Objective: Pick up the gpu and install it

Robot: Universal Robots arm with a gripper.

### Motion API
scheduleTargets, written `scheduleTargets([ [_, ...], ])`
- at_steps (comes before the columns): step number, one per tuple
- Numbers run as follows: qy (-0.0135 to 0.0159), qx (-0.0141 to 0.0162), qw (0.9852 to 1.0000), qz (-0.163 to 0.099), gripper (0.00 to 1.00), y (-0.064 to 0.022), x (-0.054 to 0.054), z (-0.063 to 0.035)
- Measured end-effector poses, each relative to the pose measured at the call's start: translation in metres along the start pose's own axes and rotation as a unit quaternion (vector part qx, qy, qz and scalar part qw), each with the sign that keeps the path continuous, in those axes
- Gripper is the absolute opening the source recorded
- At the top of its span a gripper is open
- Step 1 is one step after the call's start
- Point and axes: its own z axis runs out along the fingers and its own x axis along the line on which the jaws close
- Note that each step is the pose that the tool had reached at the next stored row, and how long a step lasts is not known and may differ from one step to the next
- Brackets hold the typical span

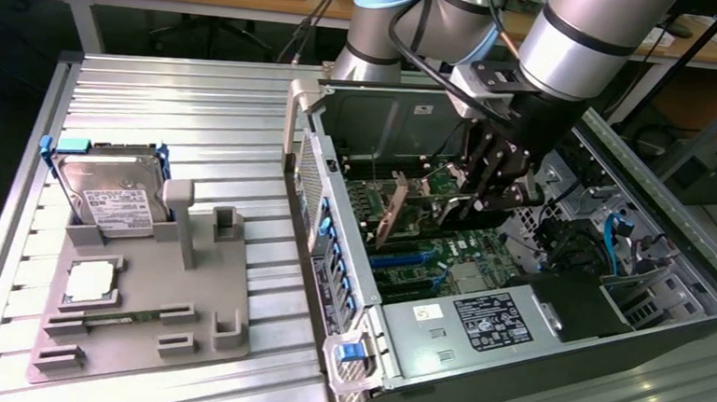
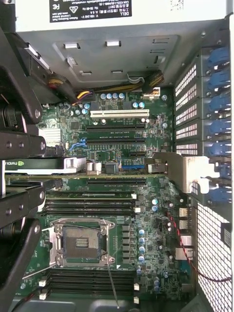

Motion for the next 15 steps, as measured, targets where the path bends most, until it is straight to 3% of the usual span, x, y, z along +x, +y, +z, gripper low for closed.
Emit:
scheduleTargets([
  [15, 0.0000, 0.0000, 1.0000, 0.000, 0.27, -0.0001, 0.0000, 0.0043],
])
